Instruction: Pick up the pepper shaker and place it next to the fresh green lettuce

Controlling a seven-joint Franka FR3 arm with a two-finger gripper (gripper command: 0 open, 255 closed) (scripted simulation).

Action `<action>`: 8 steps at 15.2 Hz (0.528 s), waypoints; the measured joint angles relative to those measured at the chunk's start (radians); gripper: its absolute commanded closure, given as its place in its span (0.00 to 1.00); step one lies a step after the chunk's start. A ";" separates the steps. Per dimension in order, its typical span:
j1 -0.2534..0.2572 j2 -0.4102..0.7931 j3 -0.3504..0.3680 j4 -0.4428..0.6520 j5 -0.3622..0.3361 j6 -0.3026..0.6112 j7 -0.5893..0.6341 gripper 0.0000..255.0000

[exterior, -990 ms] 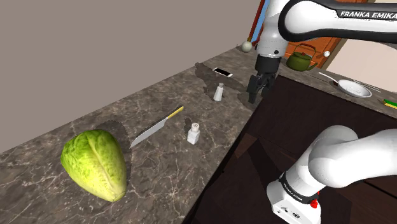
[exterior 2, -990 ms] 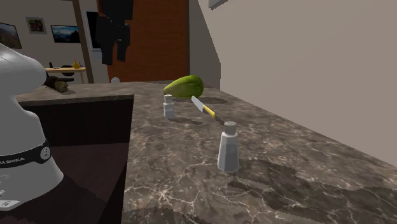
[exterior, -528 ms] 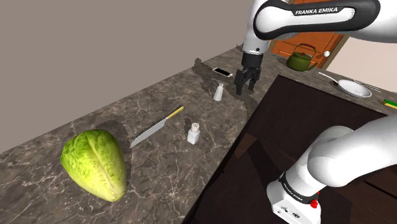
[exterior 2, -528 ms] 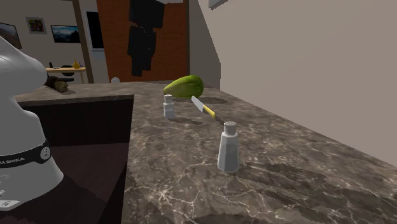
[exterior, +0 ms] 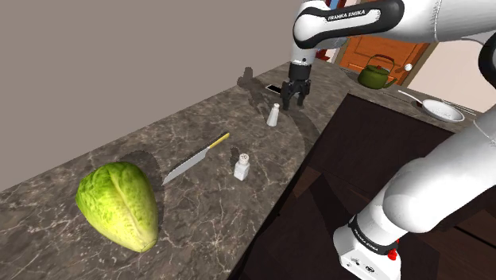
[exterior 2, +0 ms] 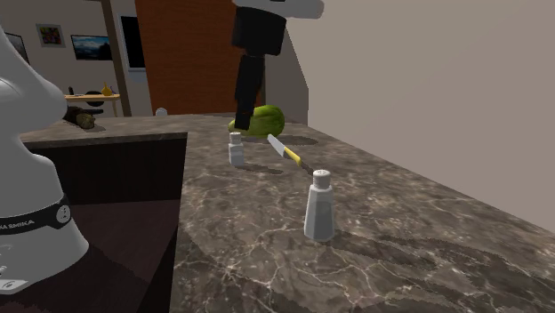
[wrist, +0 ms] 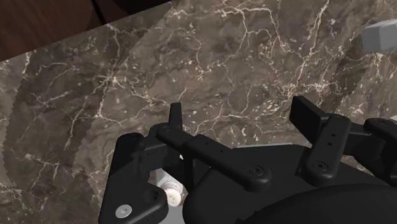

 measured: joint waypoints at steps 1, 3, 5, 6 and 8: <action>-0.003 0.033 -0.005 0.032 0.003 0.000 -0.008 0.00; -0.012 0.104 -0.017 0.088 0.010 0.014 -0.030 0.00; -0.025 0.189 -0.031 0.179 0.020 0.004 -0.057 0.00; -0.030 0.230 -0.036 0.220 0.026 0.003 -0.067 0.00; -0.043 0.312 -0.043 0.307 0.039 -0.005 -0.086 0.00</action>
